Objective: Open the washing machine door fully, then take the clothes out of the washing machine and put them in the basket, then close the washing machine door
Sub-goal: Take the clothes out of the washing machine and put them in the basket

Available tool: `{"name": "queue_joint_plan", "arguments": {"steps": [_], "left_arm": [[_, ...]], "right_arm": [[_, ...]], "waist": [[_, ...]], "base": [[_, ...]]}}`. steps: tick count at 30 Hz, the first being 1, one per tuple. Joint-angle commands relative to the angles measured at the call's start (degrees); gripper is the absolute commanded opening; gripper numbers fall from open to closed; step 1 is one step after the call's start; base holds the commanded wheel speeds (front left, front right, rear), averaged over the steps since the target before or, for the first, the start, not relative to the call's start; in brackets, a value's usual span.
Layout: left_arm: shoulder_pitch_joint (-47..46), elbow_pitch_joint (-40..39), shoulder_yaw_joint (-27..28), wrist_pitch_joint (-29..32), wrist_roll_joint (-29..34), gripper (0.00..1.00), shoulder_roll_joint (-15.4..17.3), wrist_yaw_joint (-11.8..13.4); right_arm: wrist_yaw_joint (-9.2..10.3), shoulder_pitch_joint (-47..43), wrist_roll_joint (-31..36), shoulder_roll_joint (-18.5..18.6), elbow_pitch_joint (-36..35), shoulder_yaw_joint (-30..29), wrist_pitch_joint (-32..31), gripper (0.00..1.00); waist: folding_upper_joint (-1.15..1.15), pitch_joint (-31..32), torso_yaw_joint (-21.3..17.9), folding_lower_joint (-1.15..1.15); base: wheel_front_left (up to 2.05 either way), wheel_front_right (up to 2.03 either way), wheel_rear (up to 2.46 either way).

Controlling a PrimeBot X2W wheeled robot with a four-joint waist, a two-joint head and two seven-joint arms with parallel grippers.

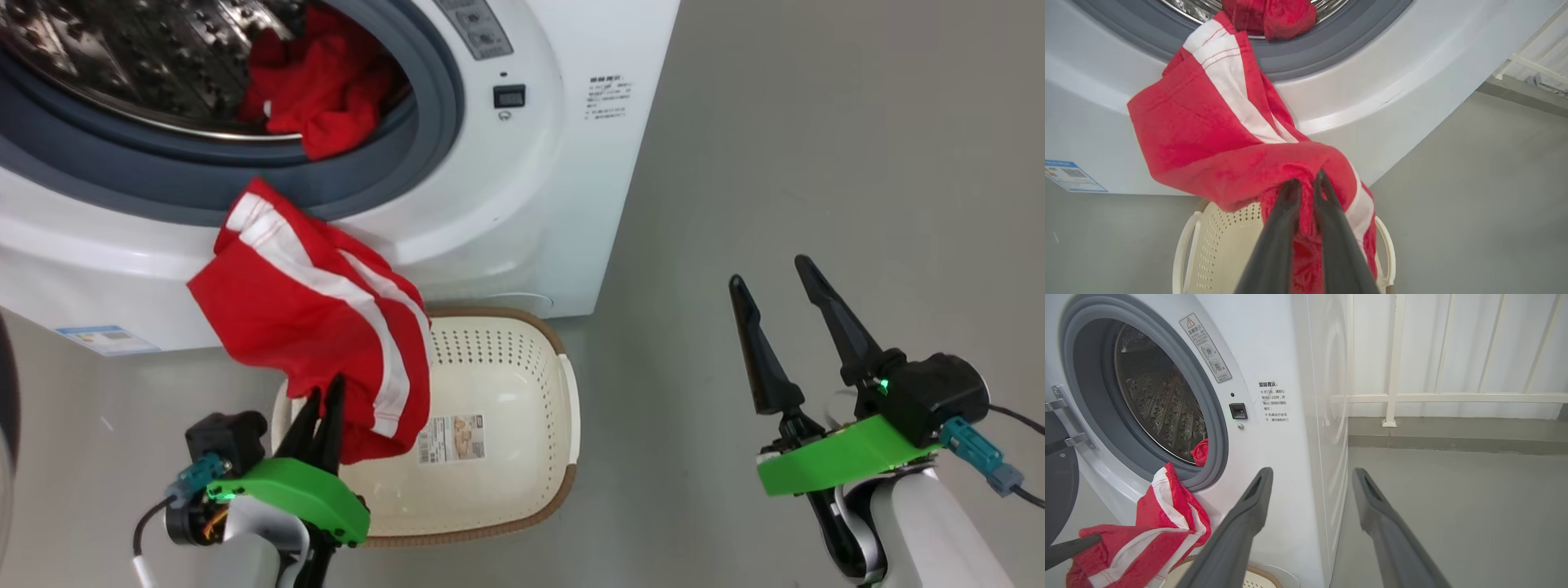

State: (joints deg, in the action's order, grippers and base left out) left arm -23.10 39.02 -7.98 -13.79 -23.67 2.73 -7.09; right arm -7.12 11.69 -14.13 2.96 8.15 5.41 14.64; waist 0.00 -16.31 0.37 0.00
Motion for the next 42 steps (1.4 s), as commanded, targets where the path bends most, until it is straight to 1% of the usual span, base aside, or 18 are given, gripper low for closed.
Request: {"name": "queue_joint_plan", "arguments": {"steps": [1, 3, 8, 13, 19, 26, 27, 28, 29, 30, 31, 36, 42], "left_arm": [[-2.4, 2.0, 0.8, -0.9, -1.5, 0.00, 0.8, -0.3], [-3.1, 3.4, 0.4, -0.9, -2.3, 0.00, 0.7, -0.4], [-6.6, 10.0, -3.5, -1.0, -6.8, 0.00, 0.4, -0.4], [-9.9, 17.0, -6.6, 0.5, -10.8, 0.00, 0.4, -0.4], [-13.3, 22.3, -8.0, 0.7, -15.3, 0.00, 1.0, -0.4], [-17.3, 28.0, -9.1, 1.0, -17.2, 0.00, 2.6, -0.4], [-17.6, 28.4, -9.5, 1.4, -17.3, 0.10, 2.7, -0.4], [-18.0, 28.9, -10.0, 1.9, -17.4, 0.42, 3.0, -0.4], [-18.2, 29.3, -10.4, 2.1, -17.4, 0.54, 3.2, -0.4], [-18.5, 29.6, -10.9, 2.0, -17.3, 0.98, 3.5, -0.4], [-18.7, 29.9, -11.3, 2.0, -17.2, 1.00, 3.8, -0.4], [-19.1, 31.3, -13.0, 2.6, -17.4, 1.00, 4.4, -0.4], [-18.3, 31.7, -14.7, -0.1, -16.5, 1.00, 4.9, -0.4]], "right_arm": [[-0.36, 1.8, -0.5, -0.1, -1.4, 1.4, 0.4, 1.00], [-0.36, 2.0, -0.6, -0.1, -1.3, 1.4, 0.4, 1.00], [-0.36, 3.5, -1.0, -0.1, -1.0, 1.9, 0.4, 1.00], [-0.36, 4.6, -1.1, -0.1, -0.4, 2.0, 0.4, 1.00], [-0.36, 5.9, -2.3, -0.1, 0.4, 2.7, 0.4, 1.00], [-0.36, 7.5, -2.9, -0.1, 0.8, 3.2, 0.4, 1.00], [-0.36, 7.6, -3.1, -0.1, 0.8, 3.2, 0.4, 1.00], [-0.36, 7.7, -3.2, -0.1, 0.9, 3.3, 0.4, 1.00], [-0.36, 7.8, -3.2, -0.1, 0.9, 3.3, 0.4, 1.00], [-0.36, 7.8, -3.3, -0.1, 1.0, 3.4, 0.4, 1.00], [-0.36, 7.9, -3.3, -0.1, 1.1, 3.4, 0.4, 1.00], [-0.36, 8.0, -3.3, -0.1, 1.6, 3.0, 0.4, 1.00], [-0.36, 7.4, -2.9, -0.1, 2.5, 2.8, 0.4, 1.00]], "waist": [[0.00, -2.2, -1.2, 0.00], [0.00, -2.7, -1.4, 0.00], [0.00, -5.5, -2.6, 0.00], [0.00, -7.8, -3.8, 0.00], [0.00, -10.7, -5.9, 0.00], [0.00, -13.7, -7.8, 0.00], [0.00, -13.9, -8.0, 0.00], [0.00, -14.2, -8.2, 0.00], [0.00, -14.3, -8.3, 0.00], [0.00, -14.4, -8.4, 0.00], [0.00, -14.5, -8.5, 0.00], [0.00, -14.1, -8.3, 0.00], [0.00, -11.3, -6.5, 0.00]], "base": [[0.00, 0.00, 0.00], [0.00, 0.00, 0.00], [0.00, 0.00, 0.00], [0.00, 0.00, 0.00], [0.00, 0.00, 0.00], [0.00, 0.00, 0.00], [0.00, 0.00, 0.00], [0.00, 0.00, 0.00], [0.00, 0.00, 0.00], [0.00, 0.00, 0.00], [0.00, 0.00, 0.00], [0.00, 0.00, 0.00], [0.00, 0.00, 0.00]]}}
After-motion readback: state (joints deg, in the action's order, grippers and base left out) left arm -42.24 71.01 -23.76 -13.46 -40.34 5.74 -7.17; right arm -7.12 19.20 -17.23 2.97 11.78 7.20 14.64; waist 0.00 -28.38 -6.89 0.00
